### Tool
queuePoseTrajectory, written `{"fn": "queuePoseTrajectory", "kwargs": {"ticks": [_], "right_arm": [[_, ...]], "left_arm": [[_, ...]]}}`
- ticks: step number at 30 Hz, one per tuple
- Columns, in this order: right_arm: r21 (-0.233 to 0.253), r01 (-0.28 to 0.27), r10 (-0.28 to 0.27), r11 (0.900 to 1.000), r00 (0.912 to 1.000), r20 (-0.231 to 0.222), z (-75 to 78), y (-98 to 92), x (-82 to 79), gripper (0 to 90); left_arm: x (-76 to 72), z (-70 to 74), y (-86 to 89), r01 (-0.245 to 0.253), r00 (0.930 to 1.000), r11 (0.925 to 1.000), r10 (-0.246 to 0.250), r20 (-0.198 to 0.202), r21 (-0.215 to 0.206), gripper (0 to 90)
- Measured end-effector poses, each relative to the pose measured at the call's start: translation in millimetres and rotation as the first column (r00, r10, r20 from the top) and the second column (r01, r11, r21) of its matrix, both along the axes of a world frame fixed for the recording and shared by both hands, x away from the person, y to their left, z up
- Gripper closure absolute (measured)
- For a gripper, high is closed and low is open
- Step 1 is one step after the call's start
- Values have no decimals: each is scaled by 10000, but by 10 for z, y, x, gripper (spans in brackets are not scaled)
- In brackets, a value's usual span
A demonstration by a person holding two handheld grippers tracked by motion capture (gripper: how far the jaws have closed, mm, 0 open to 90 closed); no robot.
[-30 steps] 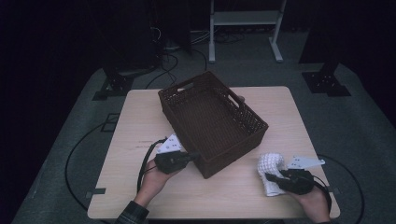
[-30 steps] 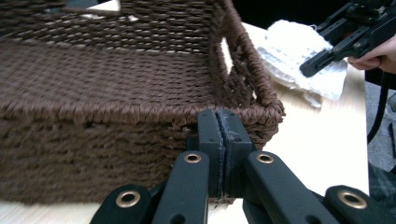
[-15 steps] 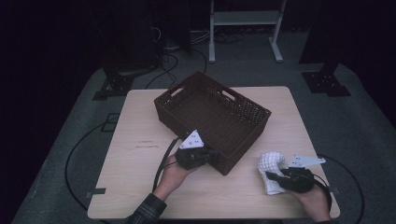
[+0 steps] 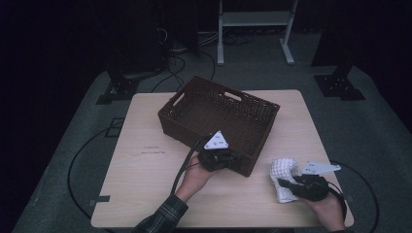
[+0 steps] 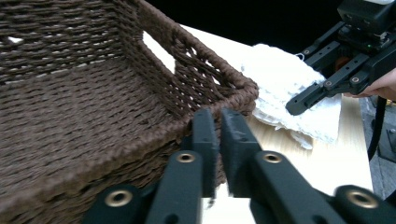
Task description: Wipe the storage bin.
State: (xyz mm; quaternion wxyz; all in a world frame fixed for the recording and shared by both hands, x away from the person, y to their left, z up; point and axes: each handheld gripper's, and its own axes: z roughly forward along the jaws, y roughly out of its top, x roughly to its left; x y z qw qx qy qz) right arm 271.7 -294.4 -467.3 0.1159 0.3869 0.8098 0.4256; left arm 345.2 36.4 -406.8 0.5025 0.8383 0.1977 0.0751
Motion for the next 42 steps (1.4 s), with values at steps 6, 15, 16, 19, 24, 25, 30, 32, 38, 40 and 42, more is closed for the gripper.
{"fn": "queuePoseTrajectory", "kwargs": {"ticks": [6, 15, 16, 19, 24, 25, 30, 32, 38, 40, 42], "right_arm": [[52, 44, -43, 10000, 10000, -18, -2, -6, -2, 720], [101, 109, -110, 9999, 9999, 20, 2, -13, 7, 720], [121, 129, -129, 9998, 9999, -3, 3, -14, 5, 720], [133, 137, -138, 9998, 9999, 64, 7, -25, 15, 720], [223, 229, -231, 9995, 9997, 92, 10, -29, 31, 723], [228, 283, -285, 9993, 9996, 89, 11, -32, 30, 723], [232, 589, -590, 9980, 9982, 64, 17, -62, 18, 724], [326, 619, -620, 9975, 9981, 3, 15, -76, 30, 724], [458, 814, -813, 9956, 9967, -48, -1, -94, 45, 724], [417, 796, -796, 9960, 9968, -10, 1, -98, 39, 723], [351, 770, -772, 9964, 9970, 31, 7, -107, 31, 721]], "left_arm": [[94, 176, 229, -657, 9978, 9977, 655, 129, 148, 702], [420, 403, 722, -2027, 9789, 9775, 2007, 398, 579, 543], [465, 418, 785, -2196, 9752, 9734, 2171, 435, 645, 531], [606, 440, 964, -2729, 9616, 9585, 2691, 546, 827, 509], [826, 462, 1236, -3401, 9401, 9345, 3350, 639, 1051, 488], [866, 467, 1282, -3501, 9364, 9300, 3444, 675, 1115, 489], [1095, 475, 1511, -4151, 9094, 8992, 4054, 932, 1383, 489], [1192, 473, 1601, -4452, 8951, 8869, 4371, 873, 1233, 488], [1516, 409, 1775, -5079, 8614, 8498, 5013, 812, 1414, 498], [1620, 372, 1817, -5243, 8513, 8369, 5196, 727, 1571, 510], [1690, 317, 1868, -5428, 8395, 8259, 5386, 712, 1524, 552]]}}
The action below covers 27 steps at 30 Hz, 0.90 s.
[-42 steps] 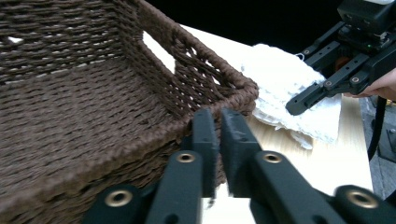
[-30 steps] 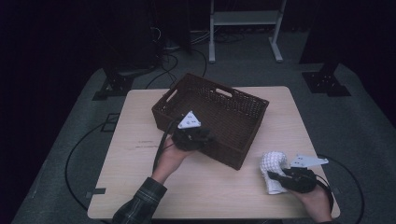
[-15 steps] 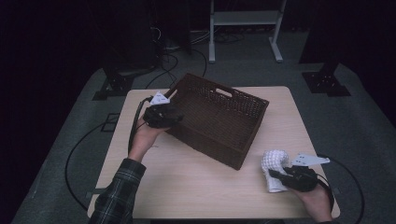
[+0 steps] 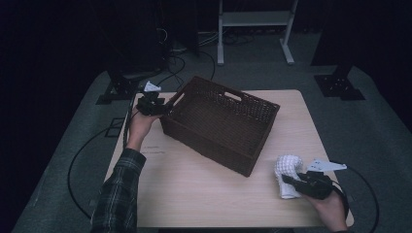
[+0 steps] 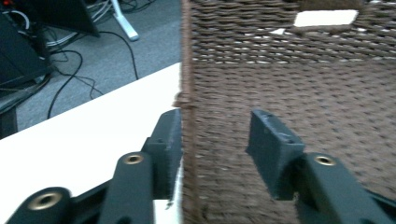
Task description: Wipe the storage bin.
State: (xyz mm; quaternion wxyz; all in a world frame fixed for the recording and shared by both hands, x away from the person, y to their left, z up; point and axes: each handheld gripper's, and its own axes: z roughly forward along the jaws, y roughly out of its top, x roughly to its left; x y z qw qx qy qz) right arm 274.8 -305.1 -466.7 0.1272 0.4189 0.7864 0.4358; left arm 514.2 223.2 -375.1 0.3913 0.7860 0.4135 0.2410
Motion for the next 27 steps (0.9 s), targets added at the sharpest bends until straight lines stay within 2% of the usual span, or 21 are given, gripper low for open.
{"fn": "queuePoseTrajectory", "kwargs": {"ticks": [2, 5, 8, 11, 15, 27], "right_arm": [[-28, -9, 9, 10000, 10000, 64, 4, -9, -3, 720], [-43, -20, 20, 10000, 9999, 112, 7, -18, -7, 720], [-90, -37, 38, 10000, 9999, 120, 7, -17, -13, 720], [-138, -40, 43, 9999, 9999, 154, 14, -10, -24, 720], [-172, -43, 46, 9998, 9998, 205, 23, -7, -30, 720], [-240, -137, 145, 9996, 9993, 336, 47, 26, -5, 720]], "left_arm": [[60, -72, 52, -260, 9992, 9996, 258, -320, -79, 581], [114, -180, 99, -284, 9942, 9996, 279, -1042, -29, 649], [116, -228, 121, -171, 9878, 9997, 138, -1550, -196, 810], [80, -212, 100, -211, 9879, 9998, 209, -1539, 6, 829], [-44, -210, 129, -181, 9868, 9998, 164, -1611, -90, 828], [-604, -203, 269, -823, 9803, 9962, 757, -1827, -290, 816]]}}
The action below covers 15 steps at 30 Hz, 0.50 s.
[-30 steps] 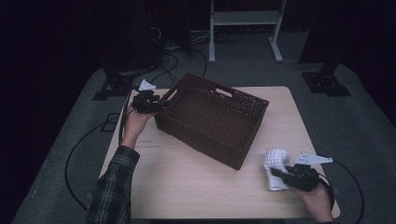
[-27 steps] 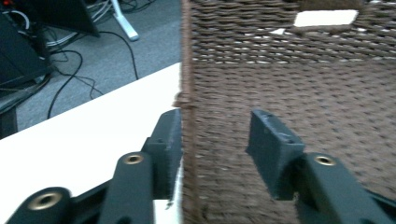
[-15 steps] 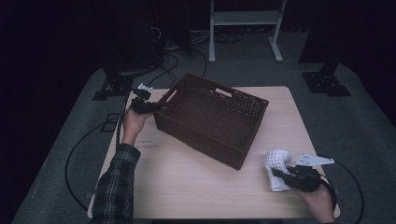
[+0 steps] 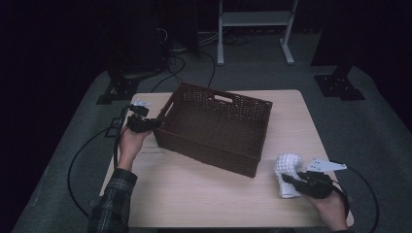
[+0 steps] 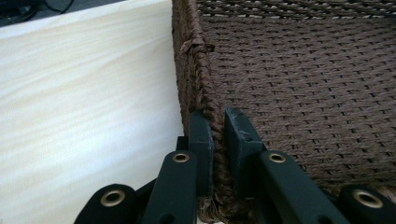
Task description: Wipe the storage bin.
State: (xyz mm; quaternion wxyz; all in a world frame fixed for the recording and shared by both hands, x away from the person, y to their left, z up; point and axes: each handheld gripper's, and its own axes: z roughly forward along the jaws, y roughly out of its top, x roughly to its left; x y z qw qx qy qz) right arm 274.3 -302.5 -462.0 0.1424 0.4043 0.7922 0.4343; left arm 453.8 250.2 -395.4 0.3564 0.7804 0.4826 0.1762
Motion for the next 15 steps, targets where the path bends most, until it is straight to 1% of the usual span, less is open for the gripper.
{"fn": "queuePoseTrajectory", "kwargs": {"ticks": [3, 4, 6, 7, 9, 10, 11, 12, 13, 14, 15], "right_arm": [[-28, -56, 56, 10000, 10000, 39, 2, 19, 7, 720], [-51, -113, 114, 9999, 9999, 89, 1, 21, 13, 720], [-46, -111, 112, 9999, 9999, 32, 0, 35, 16, 720], [-53, -111, 111, 9999, 9999, 11, -1, 40, 17, 720], [-72, -162, 162, 9998, 9999, 21, -6, 49, 26, 720], [-84, -161, 161, 9998, 9999, -9, -7, 55, 28, 720], [-95, -177, 178, 9998, 9998, 8, -7, 59, 30, 720], [-104, -181, 181, 9998, 9998, 20, -6, 63, 30, 720], [-122, -182, 183, 9998, 9998, 37, -4, 64, 29, 720], [-126, -179, 179, 9998, 9998, 36, -2, 65, 27, 720], [-132, -181, 182, 9997, 9998, 68, -2, 65, 24, 720]], "left_arm": [[-157, -4, 54, -84, 10000, 9999, 84, 7, -82, 812], [-204, -4, 72, -99, 9999, 9999, 100, 32, -35, 810], [-292, -5, 101, -153, 9999, 9999, 153, 5, -74, 809], [-327, -6, 113, -116, 9999, 9999, 117, 54, -48, 806], [-383, -21, 131, -47, 9998, 9999, 50, 196, -157, 796], [-404, -34, 143, 72, 9996, 9997, -66, 257, -234, 782], [-421, -41, 154, 160, 9993, 9990, -146, 333, -421, 742], [-447, -43, 179, 306, 9982, 9971, -269, 541, -693, 710], [-467, -41, 203, 351, 9979, 9946, -295, 580, -973, 672], [-479, -37, 222, 437, 9974, 9936, -375, 610, -1040, 668], [-488, -27, 235, 563, 9970, 9933, -505, 590, -1007, 650]]}}
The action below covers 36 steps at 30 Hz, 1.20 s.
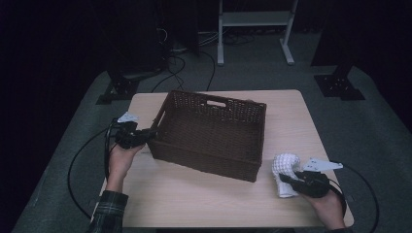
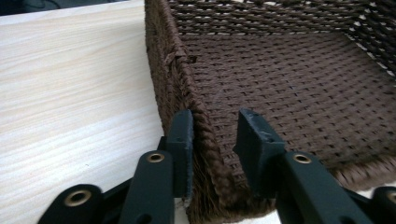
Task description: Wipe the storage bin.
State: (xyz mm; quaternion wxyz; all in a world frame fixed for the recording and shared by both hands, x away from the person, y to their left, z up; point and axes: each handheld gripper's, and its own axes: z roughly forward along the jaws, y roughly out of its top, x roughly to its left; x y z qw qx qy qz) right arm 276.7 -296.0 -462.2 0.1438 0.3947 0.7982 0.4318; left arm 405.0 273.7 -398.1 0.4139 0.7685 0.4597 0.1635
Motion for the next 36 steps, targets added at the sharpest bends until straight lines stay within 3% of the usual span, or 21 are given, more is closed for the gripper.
{"fn": "queuePoseTrajectory", "kwargs": {"ticks": [3, 4, 6, 9, 11, 13, 16, 19, 21, 29, 36], "right_arm": [[-49, 0, 0, 10000, 10000, 43, 2, -2, -6, 720], [-43, -8, 8, 10000, 10000, 49, 2, -4, -9, 721], [-63, 10, -10, 10000, 10000, 74, 5, -5, -19, 720], [-78, 36, -35, 10000, 9999, 104, 10, -14, -36, 720], [-84, 57, -56, 9999, 9999, 131, 13, -21, -46, 721], [-97, 79, -78, 9999, 9999, 108, 12, -23, -52, 720], [-133, 127, -126, 9998, 9999, 79, 10, -25, -58, 720], [-168, 161, -158, 9997, 9998, 153, 13, -42, -57, 721], [-119, 253, -252, 9996, 9996, 118, 15, -61, -58, 721], [-179, 662, -661, 9976, 9978, 95, 10, -191, -39, 721], [-239, 803, -801, 9965, 9967, 98, -1, -232, -29, 721]], "left_arm": [[-43, 38, 49, 119, 9997, 9996, -113, 234, -260, 637], [-81, 87, 102, 182, 9991, 9980, -158, 406, -604, 638], [-115, 129, 144, 150, 9980, 9987, -120, 621, -490, 676], [-145, 136, 223, -234, 9962, 9990, 265, 829, -381, 810], [-132, 97, 261, -410, 9967, 9986, 433, 691, -342, 883], [-102, 33, 263, -436, 9978, 9989, 444, 499, -169, 889], [-64, -34, 217, -59, 9994, 9998, 65, 333, -177, 889], [-81, -26, 188, 18, 9995, 10000, -19, 316, 10, 900], [-112, -34, 176, 123, 9994, 9999, -120, 311, -98, 900], [-302, -51, 63, 726, 9971, 9972, -722, 221, -199, 900], [-528, -64, -125, 1495, 9886, 9883, -1489, 209, -316, 900]]}}
